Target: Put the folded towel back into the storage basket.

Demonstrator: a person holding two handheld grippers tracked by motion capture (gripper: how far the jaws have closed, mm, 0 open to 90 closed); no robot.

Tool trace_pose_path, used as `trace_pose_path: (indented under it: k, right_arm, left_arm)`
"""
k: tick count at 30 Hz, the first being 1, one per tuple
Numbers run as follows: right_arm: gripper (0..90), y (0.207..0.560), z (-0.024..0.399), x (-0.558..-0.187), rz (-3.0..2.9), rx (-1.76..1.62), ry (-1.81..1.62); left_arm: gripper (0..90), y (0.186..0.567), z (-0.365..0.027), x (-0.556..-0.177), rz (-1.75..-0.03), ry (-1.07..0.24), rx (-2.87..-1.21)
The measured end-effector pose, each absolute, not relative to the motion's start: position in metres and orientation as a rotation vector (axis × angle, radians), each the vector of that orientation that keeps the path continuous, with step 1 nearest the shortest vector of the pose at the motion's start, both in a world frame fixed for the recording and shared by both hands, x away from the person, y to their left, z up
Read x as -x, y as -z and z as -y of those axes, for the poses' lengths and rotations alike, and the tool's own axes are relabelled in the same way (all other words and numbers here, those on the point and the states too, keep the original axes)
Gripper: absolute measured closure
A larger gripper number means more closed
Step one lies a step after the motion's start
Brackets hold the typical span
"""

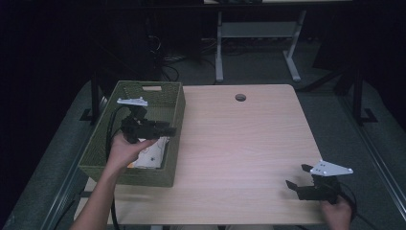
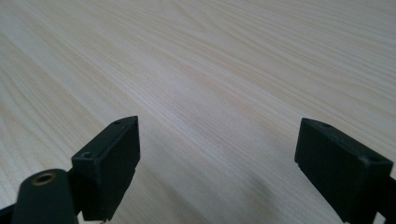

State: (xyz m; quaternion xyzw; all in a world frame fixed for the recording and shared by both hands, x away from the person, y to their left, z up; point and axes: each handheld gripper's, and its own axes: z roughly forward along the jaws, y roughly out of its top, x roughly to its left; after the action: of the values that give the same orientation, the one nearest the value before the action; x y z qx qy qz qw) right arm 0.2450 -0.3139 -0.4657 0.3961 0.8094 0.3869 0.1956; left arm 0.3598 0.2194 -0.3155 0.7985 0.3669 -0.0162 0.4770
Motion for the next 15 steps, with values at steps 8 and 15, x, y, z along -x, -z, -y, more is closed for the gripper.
trace_pose_path:
  k: [8, 15]
  right_arm:
    - [13.7, 0.464, 0.314, -0.245, -2.262, -1.109, -1.091]
    - [13.7, 0.464, 0.315, -0.245, -2.260, -1.107, -1.095]
  left_arm:
    - [44.7, 0.313, -0.196, -0.361, -0.850, 0.054, -1.979]
    - [44.6, 0.313, -0.178, -0.362, -0.822, 0.069, -1.997]
